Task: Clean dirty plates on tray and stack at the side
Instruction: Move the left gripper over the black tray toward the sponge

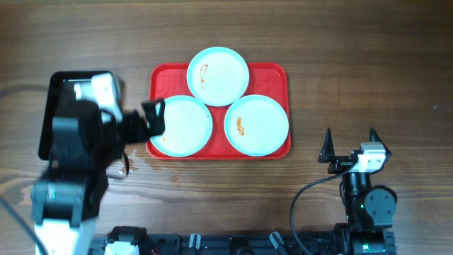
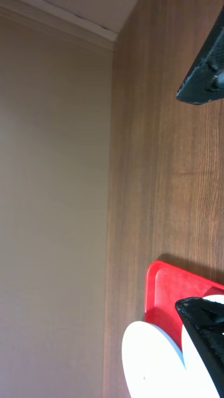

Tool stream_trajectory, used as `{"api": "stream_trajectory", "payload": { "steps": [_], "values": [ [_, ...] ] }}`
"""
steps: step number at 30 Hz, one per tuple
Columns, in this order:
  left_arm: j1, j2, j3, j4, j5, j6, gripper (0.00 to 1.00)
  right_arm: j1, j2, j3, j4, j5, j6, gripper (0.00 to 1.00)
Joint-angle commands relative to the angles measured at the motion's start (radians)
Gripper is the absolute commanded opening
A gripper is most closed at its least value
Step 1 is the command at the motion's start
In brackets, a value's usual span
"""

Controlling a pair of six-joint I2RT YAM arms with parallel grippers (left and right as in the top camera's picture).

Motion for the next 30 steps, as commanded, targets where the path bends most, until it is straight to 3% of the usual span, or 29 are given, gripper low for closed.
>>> {"api": "stream_trajectory", "payload": {
  "steps": [1,3,10,14,24,27,30],
  "values": [
    [0.008,0.099,0.095,-0.006,0.029,-0.002,1.0,-0.006,-0.01,-0.001,0.003,-0.013,-0.005,1.0],
    [0.028,0.15,0.149,-0.035,-0.026,-0.116,1.0,-0.006,-0.01,-0.001,0.003,-0.013,-0.005,1.0],
    [0.198,0.449,0.478,-0.392,-0.124,-0.222,1.0,-0.006,-0.01,-0.001,0.003,-0.013,-0.005,1.0],
    [0.324,0.572,0.525,-0.369,-0.098,-0.323,1.0,-0.006,-0.01,-0.001,0.003,-0.013,-0.005,1.0],
    [0.495,0.79,0.524,-0.285,-0.058,-0.327,1.0,-0.006,-0.01,-0.001,0.003,-0.013,-0.005,1.0],
    [0.516,0.864,0.524,-0.274,-0.071,-0.327,0.63,-0.006,-0.01,-0.001,0.003,-0.013,-0.005,1.0],
    [0.528,0.932,0.524,-0.274,-0.123,-0.327,0.6,-0.006,-0.01,-0.001,0.003,-0.013,-0.005,1.0]
  ]
}}
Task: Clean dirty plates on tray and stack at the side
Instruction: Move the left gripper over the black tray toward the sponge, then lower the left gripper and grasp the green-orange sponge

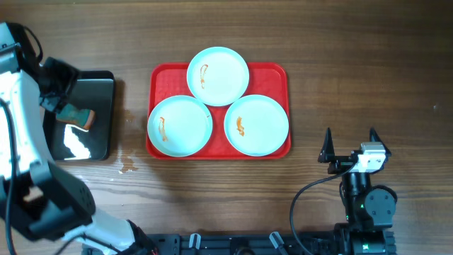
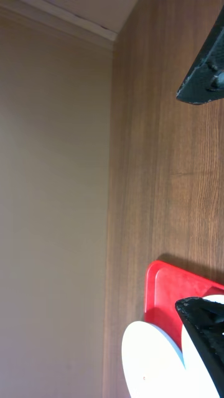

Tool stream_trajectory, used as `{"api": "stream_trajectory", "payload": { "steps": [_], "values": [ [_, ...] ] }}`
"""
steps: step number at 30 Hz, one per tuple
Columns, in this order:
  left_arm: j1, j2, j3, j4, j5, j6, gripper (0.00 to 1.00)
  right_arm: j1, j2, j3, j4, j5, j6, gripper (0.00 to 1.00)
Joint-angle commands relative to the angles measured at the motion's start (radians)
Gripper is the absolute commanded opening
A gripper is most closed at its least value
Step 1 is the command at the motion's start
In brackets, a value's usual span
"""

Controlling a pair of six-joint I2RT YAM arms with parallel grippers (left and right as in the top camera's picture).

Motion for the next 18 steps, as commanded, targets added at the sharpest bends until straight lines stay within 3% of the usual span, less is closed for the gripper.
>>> {"api": "stream_trajectory", "payload": {
  "steps": [1,7,18],
  "values": [
    [0.016,0.098,0.016,0.003,-0.069,-0.01,0.6,-0.006,-0.01,-0.001,0.004,-0.013,-0.005,1.0],
    [0.016,0.2,0.016,0.032,-0.145,-0.005,0.78,-0.006,-0.01,-0.001,0.004,-0.013,-0.005,1.0],
    [0.016,0.281,-0.002,0.11,-0.182,-0.002,0.75,-0.006,-0.01,-0.001,0.004,-0.013,-0.005,1.0]
  ]
}}
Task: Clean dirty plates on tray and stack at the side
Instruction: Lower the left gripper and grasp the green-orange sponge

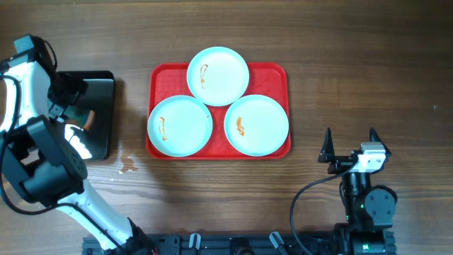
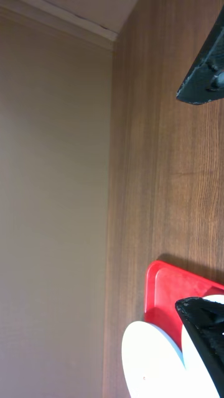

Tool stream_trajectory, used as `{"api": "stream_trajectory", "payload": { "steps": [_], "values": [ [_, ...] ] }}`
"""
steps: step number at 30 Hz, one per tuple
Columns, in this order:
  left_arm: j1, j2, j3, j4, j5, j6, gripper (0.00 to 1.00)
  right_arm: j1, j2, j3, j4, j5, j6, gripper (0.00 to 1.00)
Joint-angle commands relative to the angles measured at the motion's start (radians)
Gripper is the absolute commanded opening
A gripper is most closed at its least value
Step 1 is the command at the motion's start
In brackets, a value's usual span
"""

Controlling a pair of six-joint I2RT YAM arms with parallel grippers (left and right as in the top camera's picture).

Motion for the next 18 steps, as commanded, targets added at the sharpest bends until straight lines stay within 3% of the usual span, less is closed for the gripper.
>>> {"api": "stream_trajectory", "payload": {
  "steps": [1,11,14,18],
  "values": [
    [0.004,0.052,-0.008,0.031,-0.029,0.002,0.75,-0.006,-0.01,-0.001,0.004,-0.013,-0.005,1.0],
    [0.032,0.121,-0.008,0.04,-0.028,0.005,0.73,-0.006,-0.01,-0.001,0.004,-0.013,-0.005,1.0],
    [0.043,0.123,-0.008,0.04,-0.028,0.005,0.62,-0.006,-0.01,-0.001,0.004,-0.013,-0.005,1.0],
    [0.048,0.123,-0.008,0.04,-0.027,0.005,0.61,-0.006,-0.01,-0.001,0.004,-0.013,-0.005,1.0]
  ]
}}
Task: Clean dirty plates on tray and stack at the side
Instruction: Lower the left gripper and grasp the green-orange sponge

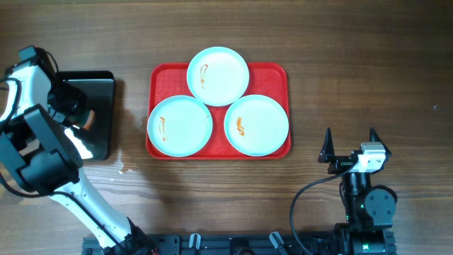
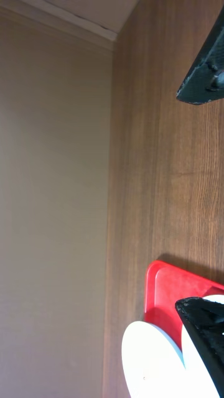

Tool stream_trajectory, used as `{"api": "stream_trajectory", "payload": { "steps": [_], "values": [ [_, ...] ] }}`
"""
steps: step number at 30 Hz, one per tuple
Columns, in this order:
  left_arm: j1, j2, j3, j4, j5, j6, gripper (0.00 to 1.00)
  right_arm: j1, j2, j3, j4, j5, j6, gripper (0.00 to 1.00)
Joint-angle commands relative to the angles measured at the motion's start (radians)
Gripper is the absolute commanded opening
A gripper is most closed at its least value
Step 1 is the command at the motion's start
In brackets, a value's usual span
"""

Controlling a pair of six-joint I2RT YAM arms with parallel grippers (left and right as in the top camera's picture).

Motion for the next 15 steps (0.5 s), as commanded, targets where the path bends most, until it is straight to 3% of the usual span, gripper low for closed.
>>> {"api": "stream_trajectory", "payload": {
  "steps": [1,11,15],
  "values": [
    [0.007,0.008,-0.004,0.003,-0.013,0.0,0.61,-0.006,-0.01,-0.001,0.004,-0.012,-0.005,1.0],
    [0.006,0.008,-0.004,0.004,0.018,0.001,0.62,-0.006,-0.01,-0.001,0.004,-0.012,-0.005,1.0],
    [0.006,0.012,-0.004,0.002,0.018,0.001,0.68,-0.006,-0.01,-0.001,0.004,-0.012,-0.005,1.0]
  ]
}}
